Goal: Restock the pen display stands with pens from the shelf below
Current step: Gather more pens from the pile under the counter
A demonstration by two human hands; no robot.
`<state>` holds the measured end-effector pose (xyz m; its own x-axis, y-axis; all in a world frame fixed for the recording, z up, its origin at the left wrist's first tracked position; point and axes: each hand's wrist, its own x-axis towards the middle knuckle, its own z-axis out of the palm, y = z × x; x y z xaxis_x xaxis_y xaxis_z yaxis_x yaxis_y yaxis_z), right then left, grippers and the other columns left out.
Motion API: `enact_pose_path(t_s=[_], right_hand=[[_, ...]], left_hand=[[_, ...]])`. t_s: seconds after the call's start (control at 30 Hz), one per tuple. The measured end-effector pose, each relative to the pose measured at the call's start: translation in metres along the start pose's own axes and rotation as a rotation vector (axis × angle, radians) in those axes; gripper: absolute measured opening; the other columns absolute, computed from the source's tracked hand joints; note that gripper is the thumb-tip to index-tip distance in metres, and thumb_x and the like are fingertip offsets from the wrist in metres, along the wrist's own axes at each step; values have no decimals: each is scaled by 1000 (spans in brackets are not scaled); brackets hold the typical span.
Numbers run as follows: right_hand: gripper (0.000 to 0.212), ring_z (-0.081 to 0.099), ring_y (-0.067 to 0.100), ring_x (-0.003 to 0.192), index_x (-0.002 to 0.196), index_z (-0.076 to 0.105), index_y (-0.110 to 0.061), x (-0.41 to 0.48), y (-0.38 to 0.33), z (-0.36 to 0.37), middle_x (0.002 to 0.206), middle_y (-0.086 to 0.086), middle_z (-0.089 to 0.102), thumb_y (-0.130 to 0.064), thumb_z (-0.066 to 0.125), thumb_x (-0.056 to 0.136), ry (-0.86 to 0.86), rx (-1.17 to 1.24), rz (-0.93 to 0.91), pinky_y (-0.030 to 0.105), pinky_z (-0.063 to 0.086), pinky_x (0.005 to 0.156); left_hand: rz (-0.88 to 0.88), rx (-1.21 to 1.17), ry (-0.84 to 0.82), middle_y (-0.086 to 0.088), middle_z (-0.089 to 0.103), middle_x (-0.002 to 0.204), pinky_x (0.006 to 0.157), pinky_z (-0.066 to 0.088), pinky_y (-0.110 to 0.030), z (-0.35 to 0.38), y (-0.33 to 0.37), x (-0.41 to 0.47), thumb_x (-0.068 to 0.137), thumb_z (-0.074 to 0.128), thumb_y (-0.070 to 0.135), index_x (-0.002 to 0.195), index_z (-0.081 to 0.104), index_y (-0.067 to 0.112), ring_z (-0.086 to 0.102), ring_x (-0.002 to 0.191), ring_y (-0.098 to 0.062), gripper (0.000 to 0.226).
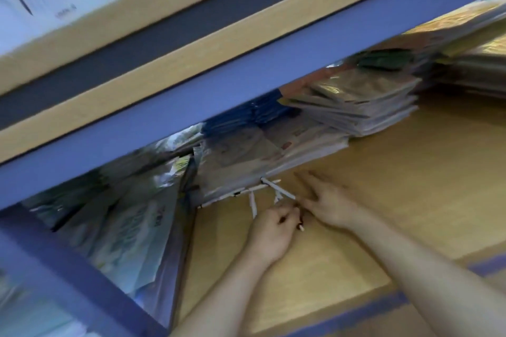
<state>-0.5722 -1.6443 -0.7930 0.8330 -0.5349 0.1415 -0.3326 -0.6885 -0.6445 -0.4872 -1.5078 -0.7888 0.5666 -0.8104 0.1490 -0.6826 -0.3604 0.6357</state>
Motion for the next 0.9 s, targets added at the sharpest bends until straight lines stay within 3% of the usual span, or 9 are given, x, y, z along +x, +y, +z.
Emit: enact_pose_path(t_s=[0.03, 0.1, 0.17, 0.2, 0.33, 0.43, 0.57, 0.73, 0.9], right_hand=[[58, 17, 19, 148, 152, 18, -41, 5, -10, 4, 162, -1, 20, -56, 34, 99, -57, -73, 18, 46, 19, 116], [59, 17, 19, 148, 151, 17, -44, 11, -25, 13, 162, -4, 20, -66, 19, 96, -116, -137, 31, 49, 15, 114], [72, 17, 22, 147, 151, 21, -42, 10, -34, 23, 160, -5, 24, -78, 16, 88, -151, -238, 27, 49, 15, 112], [80, 15, 22, 147, 152, 21, -40, 9, -37, 28, 160, -5, 23, -83, 18, 84, -170, -304, 26, 50, 15, 111], [93, 20, 20, 144, 151, 27, -35, 6, -36, 31, 156, -8, 29, -86, 38, 74, -118, -341, 22, 46, 18, 108], [80, 32, 18, 134, 142, 41, -33, 7, -35, 30, 144, -10, 44, -72, 53, 74, -40, -287, 14, 42, 25, 101], [65, 38, 21, 128, 138, 47, -32, 4, -32, 26, 136, -8, 53, -55, 63, 80, -23, -196, 25, 38, 34, 99], [53, 56, 28, 113, 136, 46, -21, -7, -27, 18, 126, 5, 58, -27, 65, 87, 4, -169, 2, 28, 43, 78], [36, 59, 33, 113, 132, 38, -7, -19, -32, 4, 126, 15, 54, -5, 42, 96, 7, -471, 54, 35, 41, 76]], left_hand=[[-53, -109, 82, 12, 57, 58, 62, 36, -24, -5, 1, 0, 97, 52, 19, 60, 60, 19, 50, 61, -2, 37], [-138, -136, 305, 11, 54, 57, 61, 35, -25, -19, -10, 17, 92, 54, 13, 58, 60, 20, 50, 59, -7, 34], [-219, 56, 418, 4, 66, 98, 81, 43, -25, -39, -25, 41, 89, 54, 13, 102, 69, 20, 61, 95, -15, 21], [-275, 188, 398, -2, 62, 121, 93, 42, -28, -47, -38, 54, 91, 53, 16, 122, 61, 17, 56, 113, -21, 33], [-414, 504, 174, -10, 35, 148, 107, 30, -42, -56, -67, 72, 98, 37, 33, 143, 35, 21, 35, 135, -32, 47], [-406, 555, 131, -12, 34, 147, 108, 28, -45, -54, -72, 77, 97, 35, 43, 141, 38, 22, 33, 134, -34, 49], [-299, 449, 99, -12, 52, 132, 104, 38, -46, -43, -69, 79, 80, 28, 66, 126, 56, 32, 45, 123, -34, 64], [-242, 408, 70, -6, 59, 124, 100, 43, -42, -25, -52, 83, 88, 52, 47, 116, 66, 36, 53, 116, -31, 32], [-109, 401, 47, -13, 67, 112, 88, 50, -36, -18, -32, 63, 93, 55, 24, 110, 66, 11, 62, 105, -30, 24]])
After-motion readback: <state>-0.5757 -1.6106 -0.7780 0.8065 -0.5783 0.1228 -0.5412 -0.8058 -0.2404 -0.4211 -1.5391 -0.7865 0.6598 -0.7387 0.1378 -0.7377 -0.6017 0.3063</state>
